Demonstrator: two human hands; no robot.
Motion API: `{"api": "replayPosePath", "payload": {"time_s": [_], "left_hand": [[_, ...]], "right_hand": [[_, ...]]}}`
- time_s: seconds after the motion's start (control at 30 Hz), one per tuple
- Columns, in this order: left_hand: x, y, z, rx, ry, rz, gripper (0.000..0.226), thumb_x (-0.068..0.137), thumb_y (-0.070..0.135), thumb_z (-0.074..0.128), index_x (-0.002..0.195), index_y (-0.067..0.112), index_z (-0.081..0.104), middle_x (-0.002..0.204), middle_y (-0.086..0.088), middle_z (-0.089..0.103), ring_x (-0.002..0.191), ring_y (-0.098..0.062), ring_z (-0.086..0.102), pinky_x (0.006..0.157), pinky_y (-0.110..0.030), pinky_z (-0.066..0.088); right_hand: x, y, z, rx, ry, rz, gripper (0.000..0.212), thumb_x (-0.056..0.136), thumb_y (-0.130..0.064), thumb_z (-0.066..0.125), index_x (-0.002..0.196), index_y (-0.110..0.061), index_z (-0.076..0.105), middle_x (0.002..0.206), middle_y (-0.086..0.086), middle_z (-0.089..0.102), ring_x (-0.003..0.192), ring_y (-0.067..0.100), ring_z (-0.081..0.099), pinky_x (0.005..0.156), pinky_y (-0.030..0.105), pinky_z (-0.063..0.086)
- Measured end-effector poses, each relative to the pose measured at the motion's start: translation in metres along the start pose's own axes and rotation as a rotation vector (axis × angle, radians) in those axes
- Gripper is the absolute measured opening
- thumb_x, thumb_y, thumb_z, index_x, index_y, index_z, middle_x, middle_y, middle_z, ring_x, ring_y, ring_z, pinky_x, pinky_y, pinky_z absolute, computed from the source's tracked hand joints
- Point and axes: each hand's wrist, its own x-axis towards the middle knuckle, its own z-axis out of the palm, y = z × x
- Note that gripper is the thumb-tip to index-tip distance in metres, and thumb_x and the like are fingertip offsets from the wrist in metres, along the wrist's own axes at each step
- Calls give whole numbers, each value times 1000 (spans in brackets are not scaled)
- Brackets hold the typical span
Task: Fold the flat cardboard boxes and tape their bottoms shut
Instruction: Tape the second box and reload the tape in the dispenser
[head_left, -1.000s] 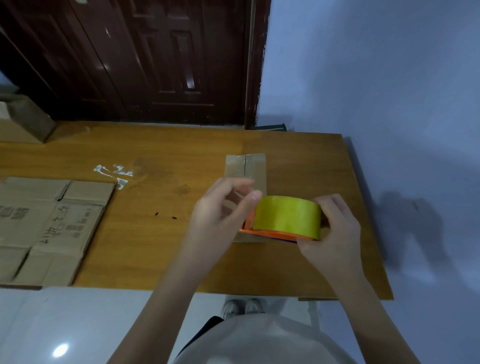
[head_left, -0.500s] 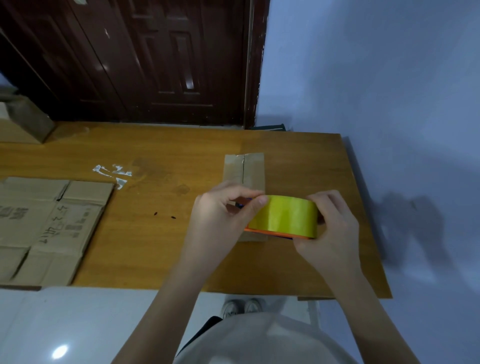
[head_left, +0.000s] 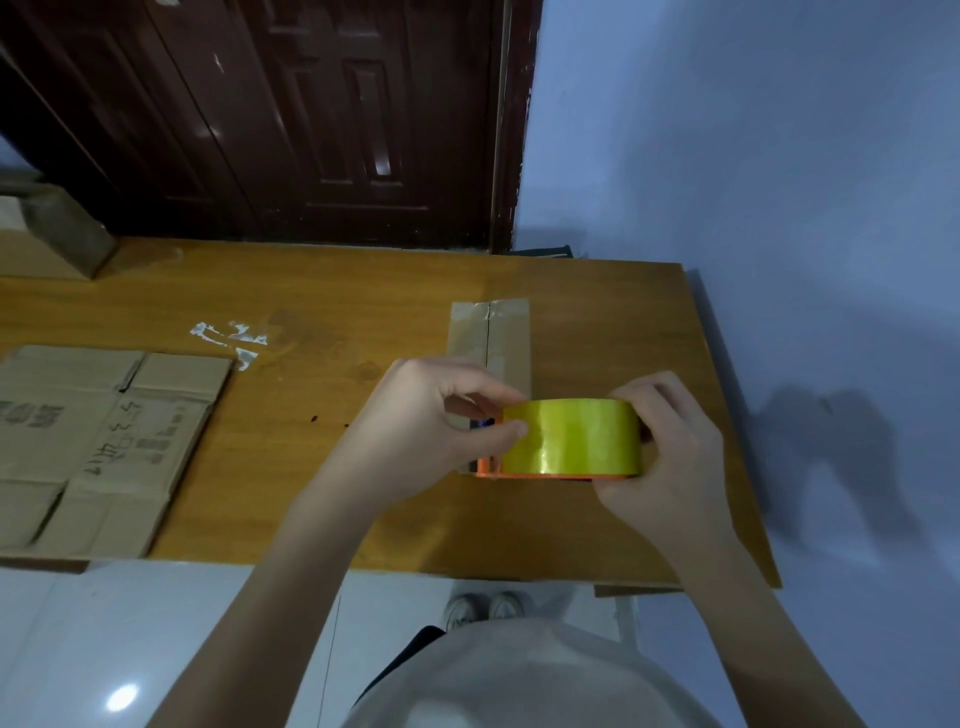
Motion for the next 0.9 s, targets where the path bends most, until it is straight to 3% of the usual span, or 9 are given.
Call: {"api": "replayPosePath", "payload": {"time_s": [0.17, 0.4, 0.47, 0.6, 0.77, 0.9], "left_hand": [[-2, -3, 6, 1, -48, 32, 19, 76, 16, 76, 94, 12, 75, 86, 7, 70, 80, -7, 66, 75, -27, 57], [-3, -8, 17, 7, 9, 45, 21, 76, -1, 73, 89, 15, 74, 83, 7, 70, 77, -6, 65, 73, -23, 56], [-7, -3, 13, -89, -19, 14, 19, 77, 6, 74, 90, 20, 74, 83, 9, 70, 79, -6, 66, 73, -19, 55], [-6, 10, 11, -92, -82, -23, 33, 60, 49, 73, 87, 30, 71, 84, 13, 68, 79, -4, 64, 71, -24, 56], [0, 9, 11, -39, -80, -48, 37, 59, 48, 73, 86, 23, 73, 82, 10, 68, 77, -3, 63, 70, -24, 56], [3, 8, 6, -88, -106, -77, 30, 62, 42, 73, 85, 23, 73, 83, 8, 69, 77, -4, 64, 70, -25, 56]], "right_hand": [[-5, 3, -2, -5, -27, 7, 33, 61, -27, 52, 81, -4, 61, 86, 6, 55, 69, 12, 51, 50, 21, 39], [-10, 8, -2, 29, -38, 54, 25, 59, -21, 59, 80, -7, 59, 84, 1, 53, 68, 13, 51, 49, 23, 38], [-12, 8, -3, 52, -34, 59, 23, 59, -19, 61, 79, -8, 56, 83, 0, 52, 66, 12, 51, 50, 21, 37], [-12, 9, -3, 58, -24, 74, 25, 60, -27, 55, 79, -9, 54, 82, -4, 49, 65, 8, 47, 52, 11, 28], [-9, 10, 0, 34, -24, 79, 28, 60, -29, 54, 79, -8, 55, 83, -4, 49, 66, 8, 47, 54, 9, 28], [-6, 10, 2, 47, -25, 79, 28, 59, -26, 53, 79, -7, 56, 83, -1, 51, 64, 12, 48, 50, 18, 30]]}}
